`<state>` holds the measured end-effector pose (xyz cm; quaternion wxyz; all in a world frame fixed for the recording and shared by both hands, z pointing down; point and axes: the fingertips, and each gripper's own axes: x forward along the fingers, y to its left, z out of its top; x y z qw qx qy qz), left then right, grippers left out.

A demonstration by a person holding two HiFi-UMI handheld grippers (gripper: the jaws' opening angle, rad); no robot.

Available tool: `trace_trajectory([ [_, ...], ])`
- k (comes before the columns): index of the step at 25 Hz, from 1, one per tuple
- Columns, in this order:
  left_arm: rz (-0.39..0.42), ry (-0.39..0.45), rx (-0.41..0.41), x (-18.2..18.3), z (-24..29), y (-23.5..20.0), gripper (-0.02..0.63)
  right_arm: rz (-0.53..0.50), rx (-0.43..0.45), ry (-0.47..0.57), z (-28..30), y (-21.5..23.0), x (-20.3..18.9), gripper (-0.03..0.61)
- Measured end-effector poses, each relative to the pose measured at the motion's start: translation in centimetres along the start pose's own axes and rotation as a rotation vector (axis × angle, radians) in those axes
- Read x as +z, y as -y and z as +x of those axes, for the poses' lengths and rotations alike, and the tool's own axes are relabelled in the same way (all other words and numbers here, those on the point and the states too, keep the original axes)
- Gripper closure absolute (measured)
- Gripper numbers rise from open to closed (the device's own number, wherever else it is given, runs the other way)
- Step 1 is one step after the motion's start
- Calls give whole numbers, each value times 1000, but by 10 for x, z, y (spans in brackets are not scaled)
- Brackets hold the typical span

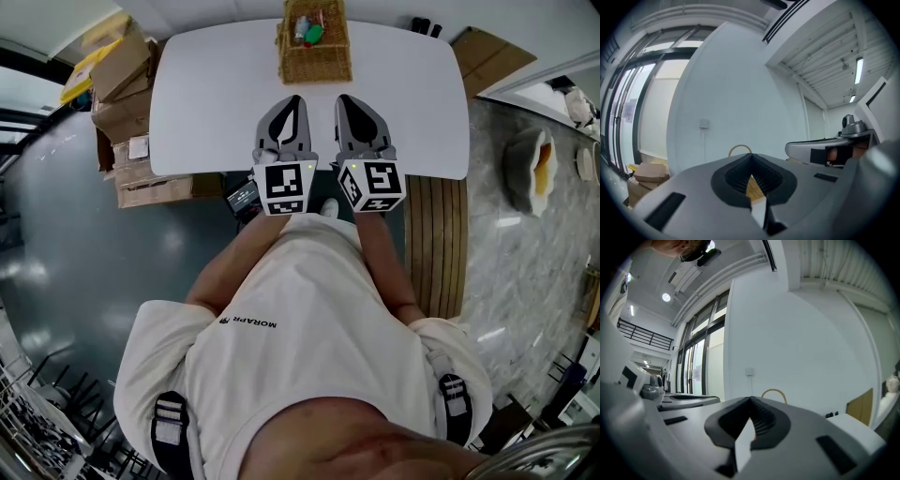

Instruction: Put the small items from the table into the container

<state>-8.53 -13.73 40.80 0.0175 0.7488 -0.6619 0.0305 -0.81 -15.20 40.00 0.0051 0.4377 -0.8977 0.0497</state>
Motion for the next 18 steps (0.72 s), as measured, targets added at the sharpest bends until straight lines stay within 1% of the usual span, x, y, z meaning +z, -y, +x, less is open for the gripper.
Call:
trace_trajectory([
  [13, -22, -10, 2, -7, 4, -2, 611, -6, -9, 5, 2, 5, 2, 574],
  [18, -22, -1, 2, -4, 7, -2, 611, -5, -11, 6, 3, 8, 2, 574],
])
